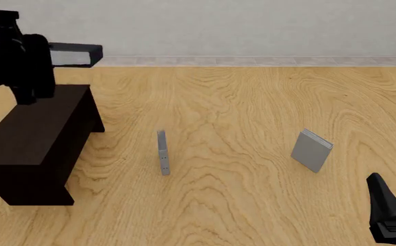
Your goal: Pick up the book in the middle and place it on the cabinet shelf.
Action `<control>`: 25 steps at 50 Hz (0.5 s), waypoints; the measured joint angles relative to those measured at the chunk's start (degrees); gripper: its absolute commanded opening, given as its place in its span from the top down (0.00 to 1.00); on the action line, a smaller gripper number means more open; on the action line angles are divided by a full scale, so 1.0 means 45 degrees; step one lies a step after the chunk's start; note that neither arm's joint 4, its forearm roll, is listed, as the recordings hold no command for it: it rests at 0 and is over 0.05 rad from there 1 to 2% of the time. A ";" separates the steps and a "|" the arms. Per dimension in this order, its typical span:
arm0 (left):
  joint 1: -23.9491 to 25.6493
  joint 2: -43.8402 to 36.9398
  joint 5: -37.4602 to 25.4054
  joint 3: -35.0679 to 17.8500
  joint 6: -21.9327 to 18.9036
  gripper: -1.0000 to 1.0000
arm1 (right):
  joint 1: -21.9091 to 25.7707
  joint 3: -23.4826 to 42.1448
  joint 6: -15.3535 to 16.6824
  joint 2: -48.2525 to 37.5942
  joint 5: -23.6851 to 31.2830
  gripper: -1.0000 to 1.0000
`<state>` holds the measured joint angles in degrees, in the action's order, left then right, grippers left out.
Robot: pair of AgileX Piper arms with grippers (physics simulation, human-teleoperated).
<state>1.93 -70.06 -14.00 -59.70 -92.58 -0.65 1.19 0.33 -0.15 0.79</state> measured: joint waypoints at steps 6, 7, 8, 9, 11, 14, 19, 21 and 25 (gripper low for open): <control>-0.0553 0.0370 -0.0030 0.0362 0.0097 1.00 | 0.0000 0.0000 -0.0001 0.0000 0.0001 0.00; -0.0641 0.0416 -0.0031 0.0411 0.0129 1.00 | 0.0000 0.0000 -0.0001 0.0000 0.0001 0.00; -0.0726 0.0460 -0.0027 0.0466 0.0153 1.00 | 0.0000 0.0000 0.0000 0.0000 0.0001 0.00; -0.0808 0.0498 -0.0028 0.0516 0.0182 1.00 | 0.0000 0.0000 0.0000 0.0000 0.0001 0.00; -0.0954 0.0562 -0.0029 0.0603 0.0235 1.00 | 0.0000 0.0000 0.0000 0.0000 0.0001 0.00; -0.1171 0.0619 -0.0013 0.0700 0.0311 1.00 | 0.0000 0.0000 0.0000 0.0000 0.0001 0.00; -0.1496 0.0682 0.0080 0.0913 0.0405 1.00 | 0.0000 0.0000 0.0000 0.0000 0.0001 0.00; -0.1606 0.0704 0.0140 0.1045 0.0428 1.00 | 0.0000 0.0000 0.0000 0.0000 0.0001 0.00; -0.1788 0.0743 0.0294 0.1356 0.0467 1.00 | 0.0000 0.0000 0.0000 0.0000 0.0000 0.00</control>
<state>-6.11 -66.72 -12.68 -53.60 -90.48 -0.65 1.19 0.33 -0.15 0.80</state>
